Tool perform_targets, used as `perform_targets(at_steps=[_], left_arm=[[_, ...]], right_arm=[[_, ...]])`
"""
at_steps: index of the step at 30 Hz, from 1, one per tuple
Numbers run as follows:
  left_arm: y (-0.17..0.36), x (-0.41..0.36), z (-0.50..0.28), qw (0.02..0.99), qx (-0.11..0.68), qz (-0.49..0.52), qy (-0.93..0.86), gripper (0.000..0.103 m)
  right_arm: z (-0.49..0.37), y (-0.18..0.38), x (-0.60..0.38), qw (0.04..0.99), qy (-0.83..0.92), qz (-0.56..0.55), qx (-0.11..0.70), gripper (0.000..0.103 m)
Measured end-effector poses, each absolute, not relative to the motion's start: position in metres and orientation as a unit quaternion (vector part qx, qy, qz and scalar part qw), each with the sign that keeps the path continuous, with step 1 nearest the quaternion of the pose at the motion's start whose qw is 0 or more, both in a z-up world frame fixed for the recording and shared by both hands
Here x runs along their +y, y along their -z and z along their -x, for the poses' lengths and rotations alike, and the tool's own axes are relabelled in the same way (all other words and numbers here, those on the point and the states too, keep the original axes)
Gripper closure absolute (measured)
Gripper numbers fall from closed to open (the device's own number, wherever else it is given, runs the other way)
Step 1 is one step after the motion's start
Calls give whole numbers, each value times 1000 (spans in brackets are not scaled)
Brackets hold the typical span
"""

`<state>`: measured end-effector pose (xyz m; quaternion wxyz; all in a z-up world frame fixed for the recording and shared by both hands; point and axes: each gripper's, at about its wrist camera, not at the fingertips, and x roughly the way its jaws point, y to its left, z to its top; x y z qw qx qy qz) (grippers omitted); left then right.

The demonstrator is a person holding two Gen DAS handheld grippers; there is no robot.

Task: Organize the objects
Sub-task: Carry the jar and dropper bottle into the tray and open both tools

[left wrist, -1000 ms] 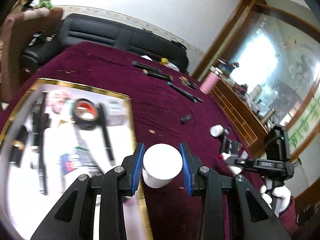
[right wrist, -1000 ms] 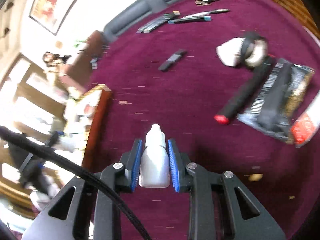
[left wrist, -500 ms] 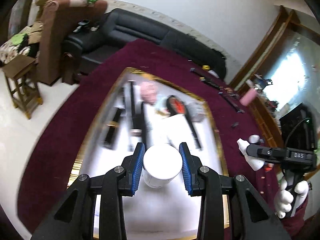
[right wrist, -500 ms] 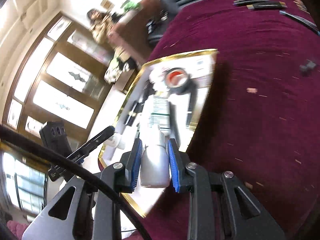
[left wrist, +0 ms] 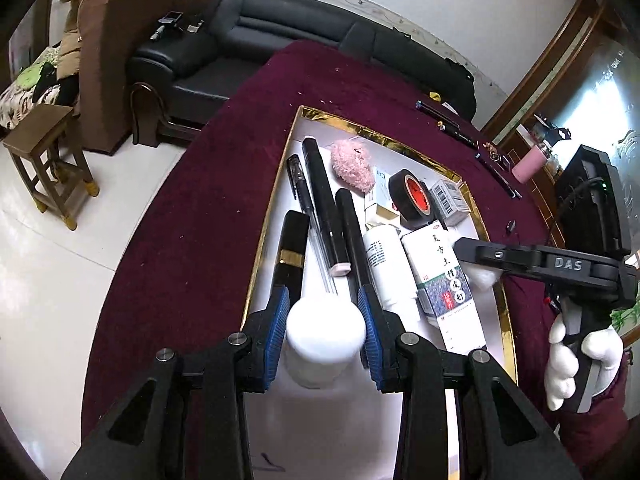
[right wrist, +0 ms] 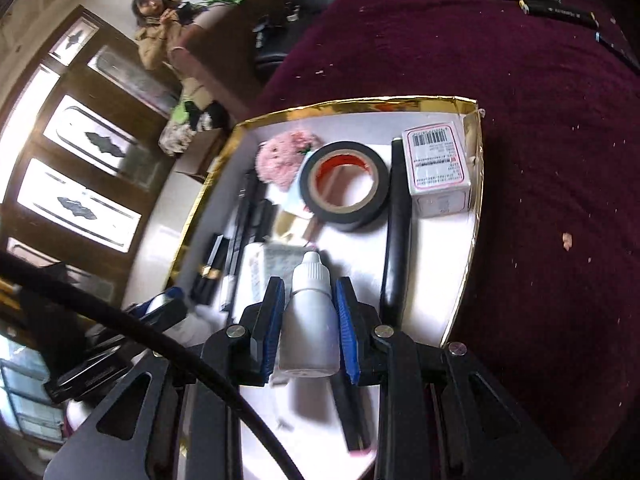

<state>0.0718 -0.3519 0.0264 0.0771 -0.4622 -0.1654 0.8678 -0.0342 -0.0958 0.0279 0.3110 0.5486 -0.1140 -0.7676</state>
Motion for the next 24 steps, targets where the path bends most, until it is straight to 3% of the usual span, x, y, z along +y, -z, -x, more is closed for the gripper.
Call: perform_targets(at_steps=[6,10,17,19,22,24], left_arm=[[-27,-345,-69,80,-169,457,-870,70],[-30,-346,-73,88,-182,445,-872,61],[-51,-358,-93,84,-210,409,-884,56],[-57,-361,-100,84,-222,394,-888,53],[-64,-363,-108,84,-240,376,-891,53],[-67,-365,-114,82,-253,364,-893,52]], right_arm=[[42,-31,-102,286,788,-537,-98,77],[42,-33,-95,283,788,-536,-109,66],[25,-49,-78,290,799,-510,-129,66],[15,-58,-76,320,795,-497,-140,65],[1,-64,-79,409,743,-489,-205,48],[-4,-59,-89,467,685,-501,-248,48]])
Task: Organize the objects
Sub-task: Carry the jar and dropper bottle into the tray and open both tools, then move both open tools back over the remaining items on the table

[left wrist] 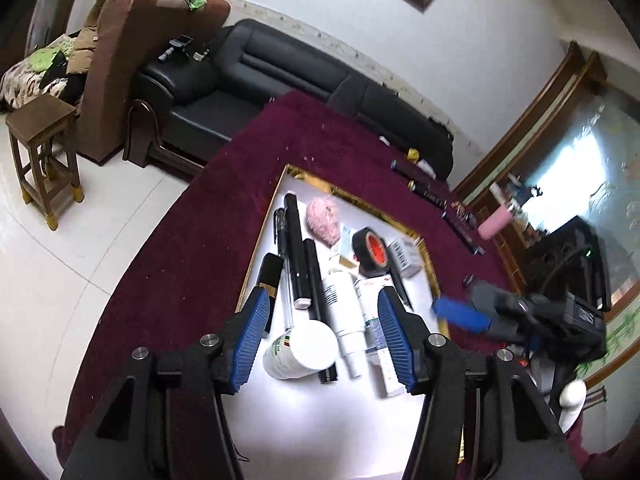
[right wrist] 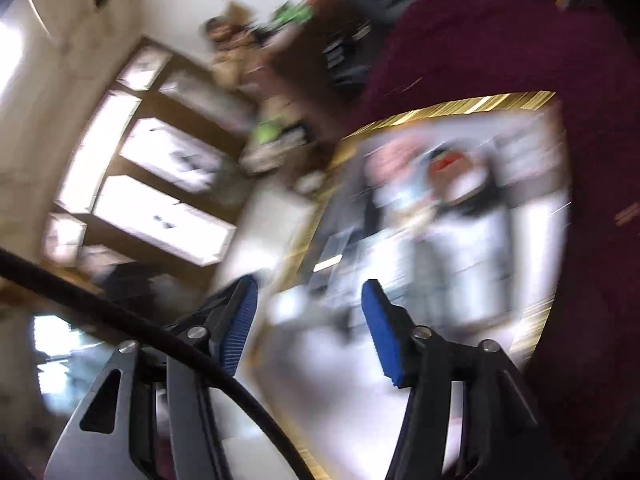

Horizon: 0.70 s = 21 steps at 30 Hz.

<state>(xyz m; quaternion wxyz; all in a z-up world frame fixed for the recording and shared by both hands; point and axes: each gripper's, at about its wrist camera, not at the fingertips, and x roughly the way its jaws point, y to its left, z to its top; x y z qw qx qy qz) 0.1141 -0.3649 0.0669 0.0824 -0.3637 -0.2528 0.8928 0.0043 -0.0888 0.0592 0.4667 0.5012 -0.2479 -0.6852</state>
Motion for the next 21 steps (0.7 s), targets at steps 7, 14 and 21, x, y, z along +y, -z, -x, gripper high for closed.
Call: perform_targets(at_steps=[7,14,21], left_arm=[[-72,-356,-125,86,-260,353,-895,52],[-74,-349,-123,89,-255,355,-895,52],[-82,-315,-117,131,-246,362,-889,47]], right_arm=[[6,-31,-115,441,683,-540,-218,48],[30,-40,-92,415,711,-518,-234,47],[-4,-97,-11,367,804,-431,-182,47]])
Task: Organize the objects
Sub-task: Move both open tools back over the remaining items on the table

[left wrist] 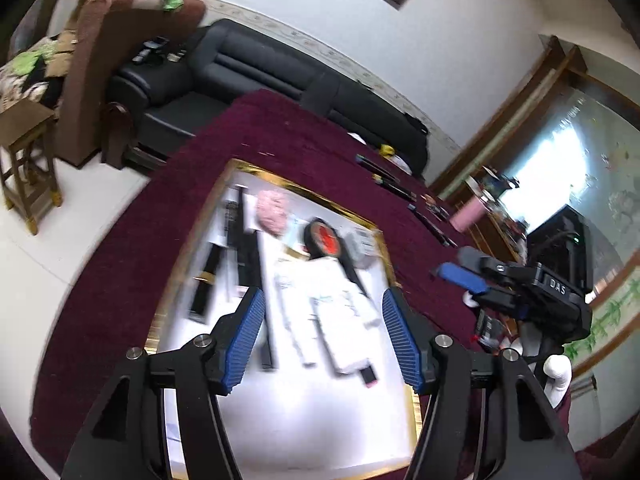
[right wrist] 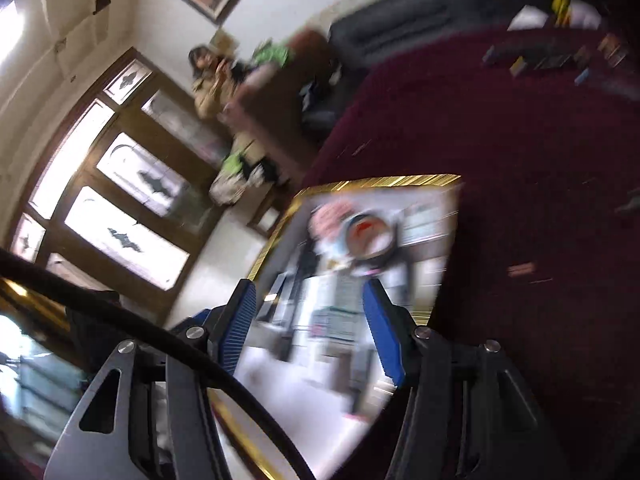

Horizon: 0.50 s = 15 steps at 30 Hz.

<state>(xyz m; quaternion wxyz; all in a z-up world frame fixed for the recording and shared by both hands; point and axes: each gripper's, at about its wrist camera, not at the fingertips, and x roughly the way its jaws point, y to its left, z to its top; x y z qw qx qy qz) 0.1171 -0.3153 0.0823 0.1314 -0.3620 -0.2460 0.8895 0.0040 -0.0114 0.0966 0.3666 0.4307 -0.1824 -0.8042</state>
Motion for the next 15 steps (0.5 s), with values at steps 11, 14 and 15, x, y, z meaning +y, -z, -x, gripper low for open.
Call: perform_targets(at_steps=[11,14,15], left_arm=[[-94,-190,-102,272,-208,400,-850,44],[-92,-145,-95,304,-183,421,-835,45],[-90,-130,-93,313,-175,427,-830,45]], right_arm=[[-46,-94,209,136,877,-410,-211,44],[-52,-89,250,93,877,-410,-230,44],[-50,-91,259,83,880,-404,-237,44]])
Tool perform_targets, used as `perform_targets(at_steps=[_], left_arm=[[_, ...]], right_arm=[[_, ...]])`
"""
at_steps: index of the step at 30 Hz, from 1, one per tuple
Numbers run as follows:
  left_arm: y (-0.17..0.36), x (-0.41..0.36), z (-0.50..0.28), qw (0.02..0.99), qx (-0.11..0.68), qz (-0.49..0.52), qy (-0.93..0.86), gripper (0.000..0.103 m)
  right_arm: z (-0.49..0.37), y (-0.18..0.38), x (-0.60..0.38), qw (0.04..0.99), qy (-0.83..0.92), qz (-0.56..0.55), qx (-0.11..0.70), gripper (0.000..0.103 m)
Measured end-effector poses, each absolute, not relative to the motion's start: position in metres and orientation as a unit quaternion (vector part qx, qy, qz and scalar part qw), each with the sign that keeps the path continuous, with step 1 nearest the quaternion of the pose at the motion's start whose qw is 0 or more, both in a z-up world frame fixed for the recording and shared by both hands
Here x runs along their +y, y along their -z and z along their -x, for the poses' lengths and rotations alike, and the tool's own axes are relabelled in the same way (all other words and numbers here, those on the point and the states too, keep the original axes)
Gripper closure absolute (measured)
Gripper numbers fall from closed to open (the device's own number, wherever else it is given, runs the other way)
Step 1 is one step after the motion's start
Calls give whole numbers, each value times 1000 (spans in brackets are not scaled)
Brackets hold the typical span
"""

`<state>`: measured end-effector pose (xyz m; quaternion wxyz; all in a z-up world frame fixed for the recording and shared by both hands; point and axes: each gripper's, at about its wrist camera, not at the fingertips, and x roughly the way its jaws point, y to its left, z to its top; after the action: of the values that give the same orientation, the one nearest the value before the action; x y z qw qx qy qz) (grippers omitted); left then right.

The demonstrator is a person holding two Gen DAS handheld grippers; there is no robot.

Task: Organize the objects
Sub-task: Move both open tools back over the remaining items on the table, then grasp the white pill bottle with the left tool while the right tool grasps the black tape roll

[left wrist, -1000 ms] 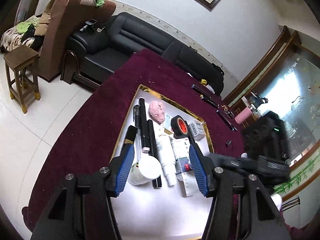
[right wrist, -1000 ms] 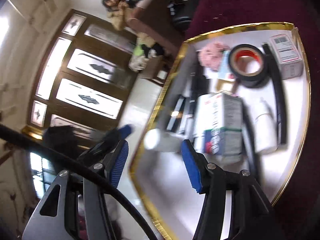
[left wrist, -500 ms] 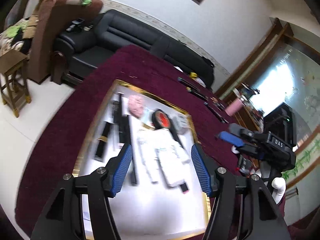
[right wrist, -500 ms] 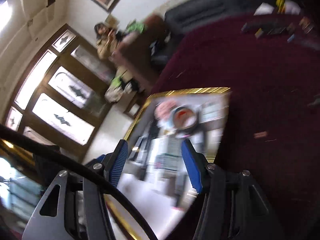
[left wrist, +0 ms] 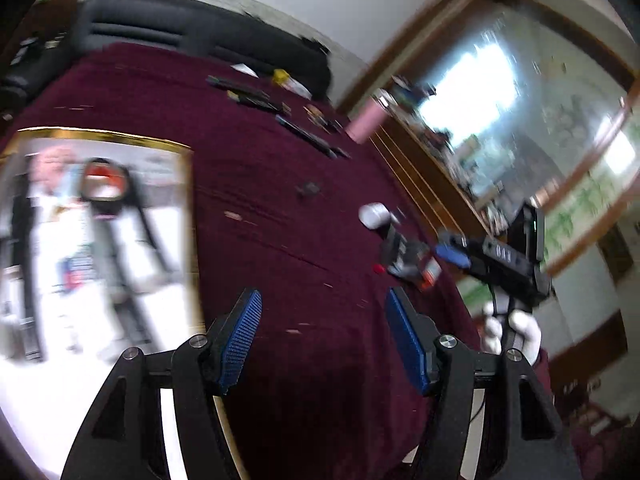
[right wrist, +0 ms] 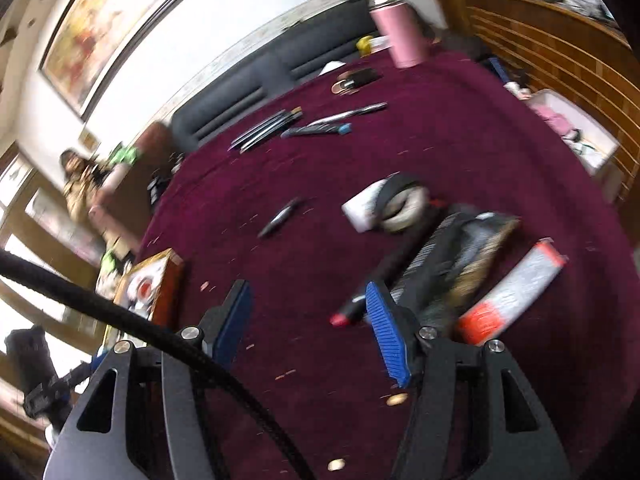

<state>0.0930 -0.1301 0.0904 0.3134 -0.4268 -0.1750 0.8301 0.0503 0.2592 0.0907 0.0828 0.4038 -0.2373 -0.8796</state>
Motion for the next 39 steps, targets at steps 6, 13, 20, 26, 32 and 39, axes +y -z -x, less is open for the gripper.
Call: perform_targets(at_steps=[6,13,20,26,32,39], left_arm=[[-53,-44,-70,317,-99,464,-822,45],[-17,-37,-51,272,-91,483,-827,45],[-12,-36,-55,294,-98,457,-834,35],[-8,-54,-46,321,-182,449,-814,29],[-8,-54,-44,323,-189,449,-812,29],[-7,-51,-43,338,-195,446,-806,16]], right_arm=[[-5,-98,271,61,877,-404,-254,45],[53,-72,282,26,866,-430,-255,44],[103,-40,268,20,841,-495,-217,43],[85,-37,216,204,787,-532,-237,43],[38,-65,210,248,790,-505,-244,43],[-15,-78,211,197,835,-486,-164,43]])
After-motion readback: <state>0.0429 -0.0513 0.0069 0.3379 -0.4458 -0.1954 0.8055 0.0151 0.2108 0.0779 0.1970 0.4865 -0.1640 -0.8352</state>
